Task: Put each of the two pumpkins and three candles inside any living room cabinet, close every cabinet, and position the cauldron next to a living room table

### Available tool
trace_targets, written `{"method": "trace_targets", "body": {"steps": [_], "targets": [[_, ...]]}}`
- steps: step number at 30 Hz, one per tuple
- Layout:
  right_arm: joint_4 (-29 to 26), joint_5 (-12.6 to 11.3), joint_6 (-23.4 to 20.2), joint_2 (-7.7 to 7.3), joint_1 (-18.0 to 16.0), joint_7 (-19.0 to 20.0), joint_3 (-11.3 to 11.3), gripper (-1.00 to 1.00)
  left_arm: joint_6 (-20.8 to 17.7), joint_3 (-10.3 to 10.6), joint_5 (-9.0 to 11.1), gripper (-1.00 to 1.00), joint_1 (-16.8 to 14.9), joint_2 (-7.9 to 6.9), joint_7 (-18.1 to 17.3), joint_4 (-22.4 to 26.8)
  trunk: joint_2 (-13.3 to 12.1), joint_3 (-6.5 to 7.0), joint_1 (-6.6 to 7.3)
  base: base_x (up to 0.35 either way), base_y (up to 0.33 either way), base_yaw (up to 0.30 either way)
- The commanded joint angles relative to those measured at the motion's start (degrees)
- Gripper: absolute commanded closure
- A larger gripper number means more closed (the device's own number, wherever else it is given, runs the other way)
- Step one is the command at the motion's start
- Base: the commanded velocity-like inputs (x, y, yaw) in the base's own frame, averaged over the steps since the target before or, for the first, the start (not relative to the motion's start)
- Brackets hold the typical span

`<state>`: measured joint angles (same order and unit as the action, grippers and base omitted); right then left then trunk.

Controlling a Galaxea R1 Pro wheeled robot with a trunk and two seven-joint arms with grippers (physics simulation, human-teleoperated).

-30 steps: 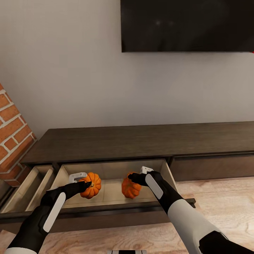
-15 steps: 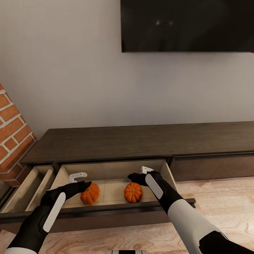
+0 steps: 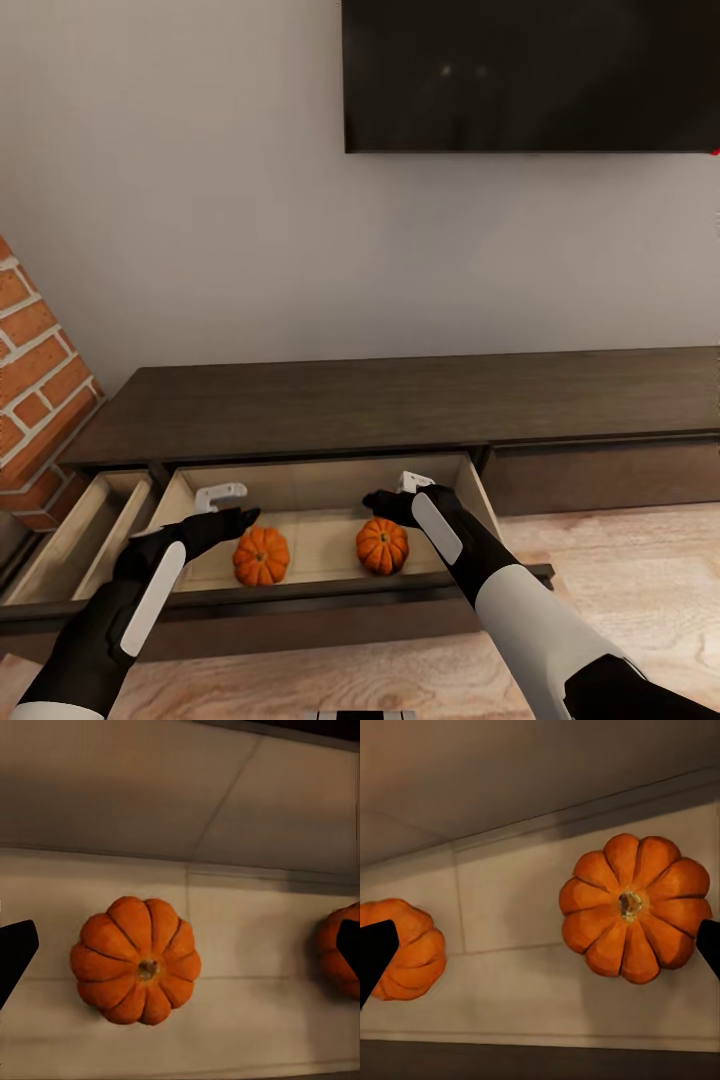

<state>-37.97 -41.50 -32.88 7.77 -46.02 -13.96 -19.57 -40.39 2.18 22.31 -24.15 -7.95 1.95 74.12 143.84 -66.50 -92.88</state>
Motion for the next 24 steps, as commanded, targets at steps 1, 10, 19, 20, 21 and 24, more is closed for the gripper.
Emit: {"method": "trace_targets", "body": {"steps": [1,10,19,20,21,24], "targets": [[-0.08,-0.60,-0.08,-0.03,-0.03,-0.55,-0.20,-1.00,-0.22,0.08,0.28,-1.00,-0.02,-0.05,0.20,0.04,0.00,0.18,0.03,0.000,0.000,0.000],[-0.08,-0.60,-0.08,0.02,-0.03,-0.54,-0.20,-1.00,-2.85,0.20,0.39,-1.00,-0.13,-0.03,0.17,-0.40,-0.12,2.17,0.27,0.000,0.000,0.000],[-0.14,-0.61,-2.66,0.05,-0.10,-0.62,-0.20,-1.00,-6.67,0.24,0.57,-1.00,-0.40,-0.05,0.16,-0.22,-0.24,4.17,0.50,0.000,0.000,0.000],[-0.15,-0.61,-2.88,0.04,-0.10,-0.63,-0.20,-1.00,-6.82,0.23,0.56,-1.00,-0.45,-0.05,0.16,-0.22,-0.25,4.39,0.52,0.000,0.000,0.000],[-0.16,-0.60,-3.20,0.01,-0.11,-0.63,-0.20,-1.00,-7.04,0.22,0.56,-1.00,-0.52,-0.05,0.16,-0.21,-0.26,4.61,0.55,0.000,0.000,0.000],[-0.17,-0.61,-3.59,-0.02,-0.11,-0.63,-0.15,-1.00,-7.30,0.20,0.55,-1.00,-0.60,-0.03,0.16,-0.24,-0.30,5.27,0.63,0.000,0.000,0.000]]}}
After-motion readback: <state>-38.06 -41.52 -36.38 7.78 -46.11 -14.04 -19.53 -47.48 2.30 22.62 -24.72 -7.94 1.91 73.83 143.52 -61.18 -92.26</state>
